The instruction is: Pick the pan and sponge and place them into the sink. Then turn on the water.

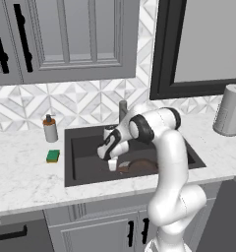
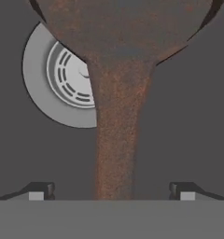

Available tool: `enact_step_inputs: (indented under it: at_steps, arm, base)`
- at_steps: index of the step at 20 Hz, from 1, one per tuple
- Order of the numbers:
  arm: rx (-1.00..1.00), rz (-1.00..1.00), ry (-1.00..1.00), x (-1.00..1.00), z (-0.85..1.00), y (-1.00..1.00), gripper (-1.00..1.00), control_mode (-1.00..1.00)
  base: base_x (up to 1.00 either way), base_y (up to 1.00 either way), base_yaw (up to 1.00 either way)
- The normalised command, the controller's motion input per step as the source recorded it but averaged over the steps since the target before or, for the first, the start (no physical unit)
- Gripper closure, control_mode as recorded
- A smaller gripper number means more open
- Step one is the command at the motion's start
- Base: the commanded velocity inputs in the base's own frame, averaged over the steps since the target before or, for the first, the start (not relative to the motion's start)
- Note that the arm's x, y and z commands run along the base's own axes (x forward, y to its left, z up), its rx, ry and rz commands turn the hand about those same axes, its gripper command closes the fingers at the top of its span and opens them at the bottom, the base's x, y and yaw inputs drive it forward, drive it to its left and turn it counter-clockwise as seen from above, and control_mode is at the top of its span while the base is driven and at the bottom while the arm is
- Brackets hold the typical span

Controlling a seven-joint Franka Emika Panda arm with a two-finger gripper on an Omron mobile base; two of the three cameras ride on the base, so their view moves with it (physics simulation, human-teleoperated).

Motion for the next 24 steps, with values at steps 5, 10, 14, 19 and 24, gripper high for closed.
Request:
enact_step_inputs:
  at_steps: [5,10,14,19,24]
  arm:
    - [0.03,0.0,0.0,-0.07,0.95,0.0,-1.0,-1.0]
    - [0.0,0.01,0.0,-0.15,0.7,0.0,-1.0,-1.0]
    - [0.0,0.04,0.0,-0.04,0.1,0.04,-1.0,-1.0]
    - [0.0,0.0,0.0,0.0,0.0,0.0,-1.0,-1.0]
    - [0.01,0.25,0.0,-0.02,0.08,0.07,-1.0,-1.0]
  base:
    - [0.0,0.0,0.0]
    - [0.0,0.0,0.0]
    - [0.0,0.0,0.0]
    - [0.0,0.0,0.0]
    - [0.0,0.0,0.0]
